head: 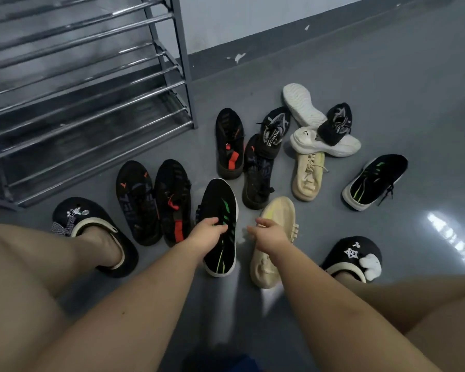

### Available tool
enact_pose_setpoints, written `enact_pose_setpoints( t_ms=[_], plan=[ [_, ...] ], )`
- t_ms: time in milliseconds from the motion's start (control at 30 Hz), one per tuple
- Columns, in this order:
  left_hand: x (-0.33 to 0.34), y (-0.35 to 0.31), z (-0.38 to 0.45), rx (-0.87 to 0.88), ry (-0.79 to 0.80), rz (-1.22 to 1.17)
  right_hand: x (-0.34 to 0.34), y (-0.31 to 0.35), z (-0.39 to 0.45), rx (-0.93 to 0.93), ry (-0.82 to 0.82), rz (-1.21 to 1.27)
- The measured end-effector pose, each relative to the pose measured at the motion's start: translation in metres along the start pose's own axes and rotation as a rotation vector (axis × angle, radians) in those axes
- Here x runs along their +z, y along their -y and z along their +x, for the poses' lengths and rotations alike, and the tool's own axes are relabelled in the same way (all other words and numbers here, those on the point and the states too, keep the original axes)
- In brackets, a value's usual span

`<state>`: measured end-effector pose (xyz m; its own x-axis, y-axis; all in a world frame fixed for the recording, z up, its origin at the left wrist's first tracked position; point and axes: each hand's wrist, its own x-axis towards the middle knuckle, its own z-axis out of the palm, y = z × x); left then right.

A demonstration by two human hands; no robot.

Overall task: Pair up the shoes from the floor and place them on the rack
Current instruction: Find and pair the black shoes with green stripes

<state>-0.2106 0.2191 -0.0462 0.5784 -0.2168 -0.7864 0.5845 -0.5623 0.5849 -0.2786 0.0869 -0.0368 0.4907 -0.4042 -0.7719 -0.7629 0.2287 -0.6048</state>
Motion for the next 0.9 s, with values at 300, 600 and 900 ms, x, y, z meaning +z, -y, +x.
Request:
enact_pose_setpoints(
  t_ms=[300,600,900],
  plan=[
    [0.071,-0.058,0.001,0.191,0.075,0.282,-0.092,0.051,0.02,-0.128,-0.172,0.021],
    [0.113,-0.11,0.044,0.224,0.09,0.333,-0.174,0.056,0.06,-0.054,-0.271,0.127],
    [0.186,-0.145,0.093,0.231,0.223,0.385,-0.236,0.057,0.111,0.05,-0.39,0.205]
  ],
)
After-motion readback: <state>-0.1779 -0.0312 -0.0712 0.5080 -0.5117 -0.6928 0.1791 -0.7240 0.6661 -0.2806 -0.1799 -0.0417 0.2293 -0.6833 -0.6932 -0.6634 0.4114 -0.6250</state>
